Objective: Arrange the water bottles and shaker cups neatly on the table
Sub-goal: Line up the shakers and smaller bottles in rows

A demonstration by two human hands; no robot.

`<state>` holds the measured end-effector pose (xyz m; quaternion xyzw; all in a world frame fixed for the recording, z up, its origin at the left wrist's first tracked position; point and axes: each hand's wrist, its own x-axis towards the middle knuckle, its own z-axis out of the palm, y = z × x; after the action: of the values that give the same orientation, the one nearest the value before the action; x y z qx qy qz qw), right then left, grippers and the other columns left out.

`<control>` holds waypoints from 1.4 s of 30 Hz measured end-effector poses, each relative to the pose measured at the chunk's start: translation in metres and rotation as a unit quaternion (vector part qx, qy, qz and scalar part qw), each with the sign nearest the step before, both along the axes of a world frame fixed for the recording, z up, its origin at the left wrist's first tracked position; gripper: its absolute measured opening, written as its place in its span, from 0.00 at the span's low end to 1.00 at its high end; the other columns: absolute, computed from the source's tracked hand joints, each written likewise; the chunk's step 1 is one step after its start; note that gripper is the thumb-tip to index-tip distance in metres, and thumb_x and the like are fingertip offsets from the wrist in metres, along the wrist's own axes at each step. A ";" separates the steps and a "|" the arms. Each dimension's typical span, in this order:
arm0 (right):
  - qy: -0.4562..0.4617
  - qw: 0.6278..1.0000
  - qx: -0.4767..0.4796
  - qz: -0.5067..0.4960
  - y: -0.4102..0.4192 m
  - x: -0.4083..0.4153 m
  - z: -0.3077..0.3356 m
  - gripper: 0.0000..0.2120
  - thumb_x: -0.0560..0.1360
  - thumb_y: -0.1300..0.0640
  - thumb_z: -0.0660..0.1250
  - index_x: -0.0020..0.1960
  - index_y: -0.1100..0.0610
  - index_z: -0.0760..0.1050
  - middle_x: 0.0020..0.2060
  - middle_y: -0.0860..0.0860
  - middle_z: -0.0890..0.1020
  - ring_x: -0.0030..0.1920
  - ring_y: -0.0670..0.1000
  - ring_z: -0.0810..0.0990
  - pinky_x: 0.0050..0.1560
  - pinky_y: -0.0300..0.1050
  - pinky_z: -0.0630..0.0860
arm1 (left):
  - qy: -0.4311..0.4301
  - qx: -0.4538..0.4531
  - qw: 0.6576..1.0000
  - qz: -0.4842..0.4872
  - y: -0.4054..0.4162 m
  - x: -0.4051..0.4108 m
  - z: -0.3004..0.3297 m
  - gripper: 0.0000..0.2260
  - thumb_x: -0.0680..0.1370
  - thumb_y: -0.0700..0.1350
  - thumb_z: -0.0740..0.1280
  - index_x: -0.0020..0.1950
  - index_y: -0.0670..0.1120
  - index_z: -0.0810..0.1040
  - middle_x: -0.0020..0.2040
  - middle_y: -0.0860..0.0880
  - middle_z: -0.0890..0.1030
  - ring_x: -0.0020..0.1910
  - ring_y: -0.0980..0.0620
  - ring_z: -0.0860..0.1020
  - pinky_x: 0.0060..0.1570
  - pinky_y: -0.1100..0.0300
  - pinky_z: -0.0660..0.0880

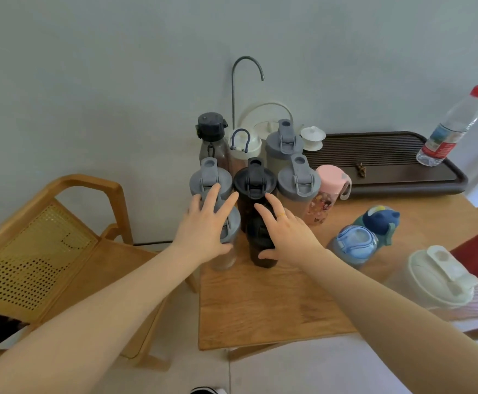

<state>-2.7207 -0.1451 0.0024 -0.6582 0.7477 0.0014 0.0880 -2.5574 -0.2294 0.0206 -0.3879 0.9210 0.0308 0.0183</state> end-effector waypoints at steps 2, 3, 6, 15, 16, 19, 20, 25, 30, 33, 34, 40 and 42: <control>-0.007 0.999 -0.033 -0.020 0.016 -0.006 0.004 0.43 0.70 0.41 0.68 0.76 0.53 0.49 0.77 0.54 0.52 0.73 0.57 0.60 0.71 0.54 0.61 | -0.024 -0.034 0.999 0.011 0.004 -0.001 0.001 0.44 0.70 0.63 0.66 0.74 0.55 0.38 0.76 0.46 0.35 0.73 0.34 0.38 0.71 0.39 0.46; 0.005 0.998 -0.064 -0.029 0.025 -0.012 0.006 0.40 0.70 0.40 0.68 0.74 0.55 0.55 0.75 0.55 0.59 0.73 0.57 0.62 0.71 0.54 0.61 | -0.027 -0.053 0.998 0.009 0.006 -0.002 0.003 0.44 0.70 0.65 0.64 0.74 0.55 0.38 0.76 0.46 0.33 0.72 0.34 0.34 0.70 0.38 0.39; 0.108 0.976 -0.159 -0.105 0.056 -0.039 0.008 0.31 0.64 0.45 0.75 0.62 0.60 0.73 0.61 0.59 0.77 0.63 0.61 0.75 0.61 0.58 0.72 | 0.032 -0.096 0.994 -0.049 0.012 -0.007 0.000 0.41 0.70 0.62 0.66 0.75 0.53 0.48 0.77 0.43 0.39 0.71 0.37 0.33 0.66 0.41 0.33; -0.050 0.982 -0.004 -0.184 0.082 -0.070 0.008 0.33 0.69 0.46 0.70 0.69 0.54 0.61 0.64 0.55 0.69 0.58 0.59 0.76 0.53 0.51 0.76 | -0.002 -0.083 0.961 -0.264 0.043 -0.068 -0.018 0.29 0.73 0.49 0.69 0.72 0.47 0.63 0.74 0.40 0.62 0.73 0.40 0.59 0.71 0.47 0.57; -0.063 0.986 -0.008 -0.155 0.080 -0.070 0.006 0.34 0.69 0.47 0.70 0.70 0.53 0.60 0.65 0.54 0.68 0.59 0.59 0.75 0.55 0.51 0.75 | -0.022 -0.068 0.964 -0.255 0.043 -0.071 -0.022 0.28 0.76 0.48 0.65 0.73 0.47 0.59 0.75 0.41 0.58 0.74 0.41 0.54 0.73 0.48 0.52; -0.084 0.992 -0.015 -0.097 0.074 -0.067 0.003 0.36 0.70 0.50 0.70 0.73 0.50 0.56 0.69 0.53 0.64 0.64 0.60 0.70 0.60 0.52 0.72 | -0.014 -0.026 0.979 -0.203 0.049 -0.077 -0.023 0.31 0.76 0.51 0.63 0.75 0.46 0.53 0.76 0.43 0.55 0.75 0.44 0.50 0.73 0.51 0.48; -0.089 0.992 -0.016 -0.092 0.073 -0.067 0.001 0.37 0.71 0.50 0.69 0.74 0.50 0.55 0.71 0.53 0.62 0.65 0.61 0.69 0.61 0.53 0.72 | 0.003 -0.007 0.982 -0.189 0.053 -0.080 -0.021 0.34 0.76 0.53 0.64 0.75 0.45 0.51 0.76 0.43 0.54 0.75 0.45 0.50 0.73 0.52 0.48; -0.112 0.988 -0.044 -0.101 0.092 -0.088 0.007 0.44 0.70 0.46 0.71 0.76 0.53 0.48 0.75 0.53 0.57 0.70 0.58 0.67 0.66 0.53 0.70 | 0.034 0.032 0.981 -0.191 0.074 -0.103 -0.011 0.38 0.74 0.57 0.65 0.76 0.46 0.47 0.77 0.45 0.51 0.76 0.48 0.49 0.73 0.56 0.49; -0.022 0.980 -0.052 -0.191 0.161 -0.149 0.025 0.36 0.72 0.41 0.66 0.72 0.55 0.59 0.70 0.55 0.66 0.69 0.57 0.65 0.68 0.50 0.64 | 0.021 0.062 0.983 -0.172 0.091 -0.138 -0.012 0.40 0.73 0.54 0.68 0.76 0.51 0.46 0.77 0.45 0.49 0.74 0.45 0.54 0.70 0.52 0.59; -0.049 0.971 0.050 -0.230 0.185 -0.167 0.022 0.42 0.69 0.37 0.67 0.75 0.53 0.52 0.71 0.54 0.64 0.69 0.58 0.66 0.66 0.53 0.67 | -0.001 0.080 0.988 -0.129 0.096 -0.151 -0.015 0.38 0.73 0.53 0.69 0.75 0.53 0.50 0.76 0.46 0.52 0.69 0.41 0.62 0.62 0.49 0.70; -0.058 0.968 0.082 -0.228 0.189 -0.170 0.019 0.45 0.68 0.37 0.68 0.75 0.50 0.49 0.72 0.54 0.63 0.68 0.59 0.66 0.66 0.54 0.68 | -0.002 0.079 0.990 -0.114 0.096 -0.153 -0.016 0.37 0.72 0.53 0.69 0.75 0.52 0.51 0.75 0.46 0.55 0.66 0.41 0.66 0.59 0.49 0.72; -0.079 0.977 0.061 -0.191 0.192 -0.168 0.005 0.49 0.62 0.42 0.74 0.73 0.43 0.48 0.69 0.50 0.64 0.64 0.58 0.68 0.59 0.56 0.74 | 0.042 0.083 0.995 -0.036 0.101 -0.163 -0.018 0.34 0.70 0.57 0.70 0.71 0.51 0.59 0.64 0.47 0.67 0.57 0.44 0.74 0.48 0.51 0.74; -0.072 0.980 0.052 -0.179 0.189 -0.166 0.004 0.46 0.62 0.42 0.73 0.72 0.43 0.50 0.67 0.50 0.65 0.63 0.57 0.69 0.56 0.55 0.75 | 0.080 0.084 0.993 -0.015 0.106 -0.174 -0.016 0.32 0.70 0.56 0.70 0.70 0.51 0.60 0.64 0.47 0.68 0.57 0.44 0.74 0.47 0.52 0.73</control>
<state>-2.8865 0.0441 0.0069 -0.5061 0.8442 -0.0227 0.1749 -2.7318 -0.1233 0.0046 -0.3672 0.9194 0.1393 -0.0226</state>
